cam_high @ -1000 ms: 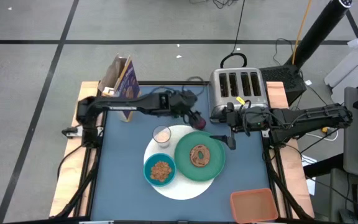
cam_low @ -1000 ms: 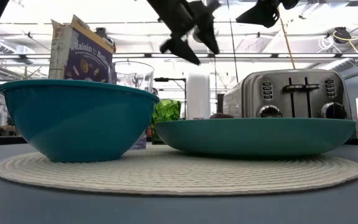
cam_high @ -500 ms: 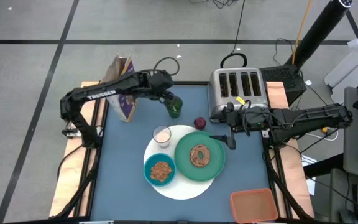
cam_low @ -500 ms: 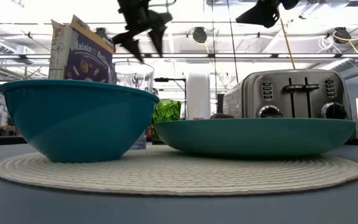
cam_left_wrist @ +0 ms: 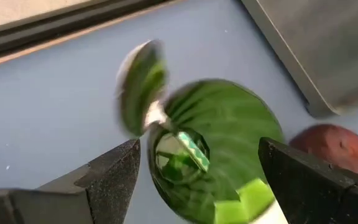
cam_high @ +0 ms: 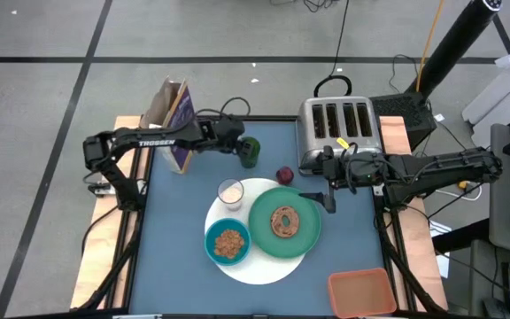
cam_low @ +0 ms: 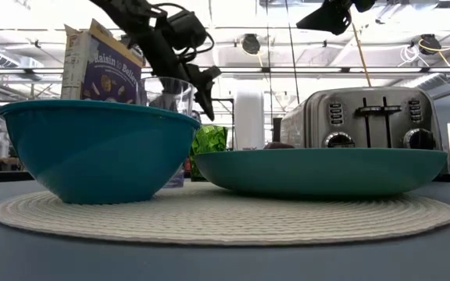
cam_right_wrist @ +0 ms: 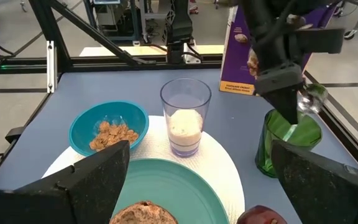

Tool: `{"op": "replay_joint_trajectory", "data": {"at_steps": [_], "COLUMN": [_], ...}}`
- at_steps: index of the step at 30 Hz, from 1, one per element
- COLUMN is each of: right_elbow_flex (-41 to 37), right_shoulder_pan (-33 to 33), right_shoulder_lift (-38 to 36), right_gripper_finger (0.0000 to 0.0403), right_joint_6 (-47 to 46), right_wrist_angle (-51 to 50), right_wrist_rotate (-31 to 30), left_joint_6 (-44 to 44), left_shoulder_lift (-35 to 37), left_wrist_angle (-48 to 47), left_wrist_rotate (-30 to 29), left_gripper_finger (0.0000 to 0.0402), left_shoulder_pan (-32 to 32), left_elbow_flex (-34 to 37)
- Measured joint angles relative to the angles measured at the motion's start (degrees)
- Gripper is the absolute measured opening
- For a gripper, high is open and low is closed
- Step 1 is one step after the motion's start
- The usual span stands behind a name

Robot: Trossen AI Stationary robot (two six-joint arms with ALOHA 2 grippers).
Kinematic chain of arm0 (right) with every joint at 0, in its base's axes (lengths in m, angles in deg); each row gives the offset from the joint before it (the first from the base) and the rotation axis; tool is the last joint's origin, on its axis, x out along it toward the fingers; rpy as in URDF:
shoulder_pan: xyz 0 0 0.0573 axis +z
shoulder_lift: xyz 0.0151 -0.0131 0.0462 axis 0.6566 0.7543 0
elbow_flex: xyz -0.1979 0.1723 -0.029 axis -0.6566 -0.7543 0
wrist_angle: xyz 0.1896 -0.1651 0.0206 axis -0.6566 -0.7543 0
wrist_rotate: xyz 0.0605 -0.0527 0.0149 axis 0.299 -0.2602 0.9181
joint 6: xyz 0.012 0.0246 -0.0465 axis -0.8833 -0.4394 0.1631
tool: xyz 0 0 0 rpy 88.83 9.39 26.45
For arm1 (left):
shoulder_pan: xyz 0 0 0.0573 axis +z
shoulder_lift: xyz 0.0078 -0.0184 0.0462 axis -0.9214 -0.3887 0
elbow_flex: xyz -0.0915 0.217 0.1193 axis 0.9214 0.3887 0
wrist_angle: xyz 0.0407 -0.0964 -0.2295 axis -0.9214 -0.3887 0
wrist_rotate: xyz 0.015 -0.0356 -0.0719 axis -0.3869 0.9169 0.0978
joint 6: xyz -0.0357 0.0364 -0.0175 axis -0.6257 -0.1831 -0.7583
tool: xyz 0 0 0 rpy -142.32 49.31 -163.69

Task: Arrange a breakfast setting
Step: Put the spoon beside the blue bowl from the green drinking glass

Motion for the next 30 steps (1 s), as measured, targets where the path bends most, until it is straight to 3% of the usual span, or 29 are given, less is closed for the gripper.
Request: {"op": "replay_joint_trajectory", "data": {"at_steps": [6, 22, 30], "right_elbow_flex": [0.0, 0.0, 0.0], "right_shoulder_pan": [-0.01, -0.01, -0.01], "right_shoulder_lift": [0.0, 0.0, 0.0], "right_gripper_finger": [0.038, 0.038, 0.038], "right_joint_6": [0.0, 0.1, 0.17], "right_wrist_angle": [0.01, 0.02, 0.0], "right_wrist_rotate": [-0.04, -0.07, -0.07], "left_joint_6": [0.76, 3.58, 3.1], "left_shoulder_lift": [-0.01, 0.01, 0.01], "left_wrist_angle": [6.36, 7.73, 10.21], "left_wrist_rotate": [-0.05, -1.1, -5.03], "left_gripper_finger": [0.0328, 0.0328, 0.0328], "left_shoulder_pan": [1.03, 0.81, 0.86], "left_elbow_flex": [2.45, 2.43, 2.42]}}
